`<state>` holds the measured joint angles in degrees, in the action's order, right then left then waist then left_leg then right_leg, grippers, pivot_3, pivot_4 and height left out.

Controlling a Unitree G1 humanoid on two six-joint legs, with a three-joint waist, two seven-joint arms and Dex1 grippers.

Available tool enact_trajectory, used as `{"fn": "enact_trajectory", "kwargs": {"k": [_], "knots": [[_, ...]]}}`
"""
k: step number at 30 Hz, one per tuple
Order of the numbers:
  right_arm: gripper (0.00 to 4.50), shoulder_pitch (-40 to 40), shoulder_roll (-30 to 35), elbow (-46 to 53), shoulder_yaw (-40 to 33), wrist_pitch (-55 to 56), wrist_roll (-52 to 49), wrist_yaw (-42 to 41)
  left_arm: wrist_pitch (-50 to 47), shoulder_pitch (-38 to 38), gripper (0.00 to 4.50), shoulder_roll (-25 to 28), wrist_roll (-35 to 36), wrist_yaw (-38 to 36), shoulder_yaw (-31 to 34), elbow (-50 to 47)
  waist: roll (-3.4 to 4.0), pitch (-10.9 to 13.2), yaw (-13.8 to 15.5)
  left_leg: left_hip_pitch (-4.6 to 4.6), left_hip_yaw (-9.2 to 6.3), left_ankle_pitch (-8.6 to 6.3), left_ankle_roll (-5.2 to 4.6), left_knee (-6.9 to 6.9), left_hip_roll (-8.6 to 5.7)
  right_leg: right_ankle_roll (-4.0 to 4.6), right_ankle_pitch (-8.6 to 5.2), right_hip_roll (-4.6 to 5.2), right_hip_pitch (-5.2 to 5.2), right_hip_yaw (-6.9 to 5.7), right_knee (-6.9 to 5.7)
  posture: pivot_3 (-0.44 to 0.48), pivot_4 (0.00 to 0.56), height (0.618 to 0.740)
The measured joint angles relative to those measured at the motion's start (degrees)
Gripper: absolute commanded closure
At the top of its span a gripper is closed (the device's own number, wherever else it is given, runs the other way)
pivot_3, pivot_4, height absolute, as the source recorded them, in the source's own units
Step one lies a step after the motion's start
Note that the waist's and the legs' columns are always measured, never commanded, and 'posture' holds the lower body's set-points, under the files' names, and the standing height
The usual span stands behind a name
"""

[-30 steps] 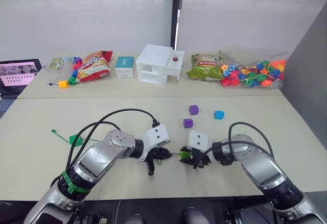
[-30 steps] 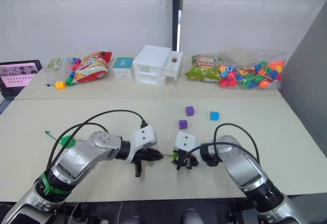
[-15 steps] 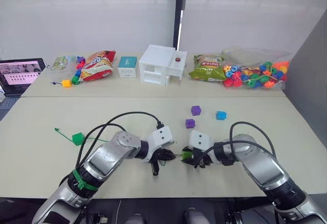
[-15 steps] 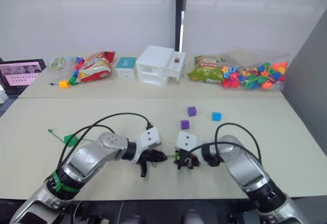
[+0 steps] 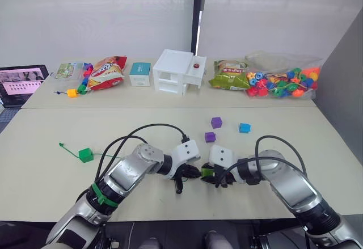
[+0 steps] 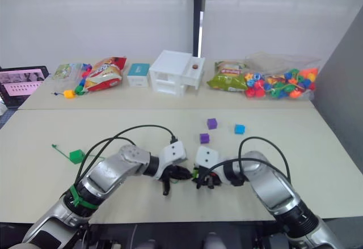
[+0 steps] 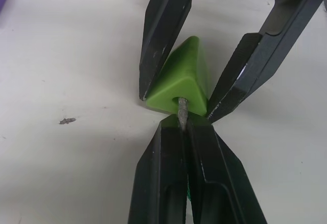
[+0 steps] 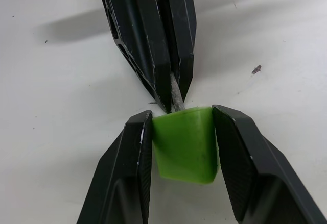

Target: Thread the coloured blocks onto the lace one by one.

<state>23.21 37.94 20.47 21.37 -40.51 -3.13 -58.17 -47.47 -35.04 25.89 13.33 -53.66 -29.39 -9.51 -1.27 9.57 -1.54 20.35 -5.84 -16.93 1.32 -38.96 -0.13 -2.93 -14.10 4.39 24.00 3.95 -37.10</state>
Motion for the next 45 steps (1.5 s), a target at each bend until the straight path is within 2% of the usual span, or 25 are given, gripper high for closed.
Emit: {"fn": "enact_trajectory", "kwargs": {"k": [7, 14, 17, 30, 33, 38, 45], "knots": [[3.18, -0.29, -0.28, 0.16, 0.19, -0.19, -0.10, 1.20, 6.81, -0.26, 1.90, 3.05, 0.40, -7.28, 0.40, 0.26, 0.00, -0.01, -0.06, -0.02, 0.00, 0.00, 0.00, 0.01, 0.01, 0.00, 0.00, -0.01, -0.02, 0.00, 0.01, 0.000, 0.150, 0.740], [3.18, -1.12, -0.45, 0.55, -0.20, -0.13, -0.46, 2.21, 11.09, 2.80, 1.90, 9.74, 0.89, -11.01, 4.02, -0.83, 0.00, -0.01, -0.53, -0.02, -0.01, 0.00, 0.00, 0.01, 0.02, 0.00, 0.00, -0.01, -0.03, -0.01, 0.00, 0.000, 0.150, 0.740], [3.18, -1.29, -0.44, 0.71, -0.25, -0.15, -0.49, 2.45, 13.86, 4.15, 1.90, 10.68, 0.17, -11.12, 5.22, 0.28, 0.00, -0.01, -0.51, -0.03, -0.01, 0.00, 0.00, 0.01, 0.02, 0.00, 0.00, -0.01, -0.03, -0.01, 0.00, 0.000, 0.150, 0.740], [3.18, -1.43, -0.33, 1.20, -0.23, -0.90, -0.85, 3.24, 17.21, 7.25, 1.90, 5.54, -2.06, -7.36, 5.68, 3.65, 0.00, -0.01, -0.49, -0.02, -0.01, 0.00, 0.00, 0.00, 0.02, 0.00, 0.00, 0.00, -0.04, -0.01, 0.00, 0.000, 0.150, 0.740], [3.18, -1.44, -0.17, 1.32, -0.22, -1.11, -1.06, 3.35, 18.60, 7.29, 2.74, 4.81, -3.81, -6.03, 5.37, 4.07, 0.00, -0.01, -0.41, -0.03, -0.01, 0.00, 0.00, 0.00, 0.01, 0.00, 0.00, 0.00, -0.04, -0.01, -0.01, 0.000, 0.150, 0.740], [3.18, -1.56, 0.02, 1.54, -0.22, -1.28, -1.50, 3.59, 21.19, 8.00, 4.40, 4.60, -6.04, -4.54, 5.43, 4.11, 0.00, -0.02, -0.33, -0.03, -0.01, 0.00, -0.01, 0.01, 0.01, 0.00, 0.00, 0.00, -0.04, -0.01, 0.00, 0.000, 0.150, 0.740], [3.18, -1.79, 0.10, 1.79, -0.28, -1.37, -1.71, 3.97, 21.31, 8.19, 4.46, 4.22, -6.26, -4.98, 5.57, 3.78, 0.00, -0.03, -0.25, -0.03, -0.01, -0.01, -0.01, 0.01, 0.01, 0.00, 0.00, 0.00, -0.04, -0.01, 0.00, 0.000, 0.150, 0.740]]}}
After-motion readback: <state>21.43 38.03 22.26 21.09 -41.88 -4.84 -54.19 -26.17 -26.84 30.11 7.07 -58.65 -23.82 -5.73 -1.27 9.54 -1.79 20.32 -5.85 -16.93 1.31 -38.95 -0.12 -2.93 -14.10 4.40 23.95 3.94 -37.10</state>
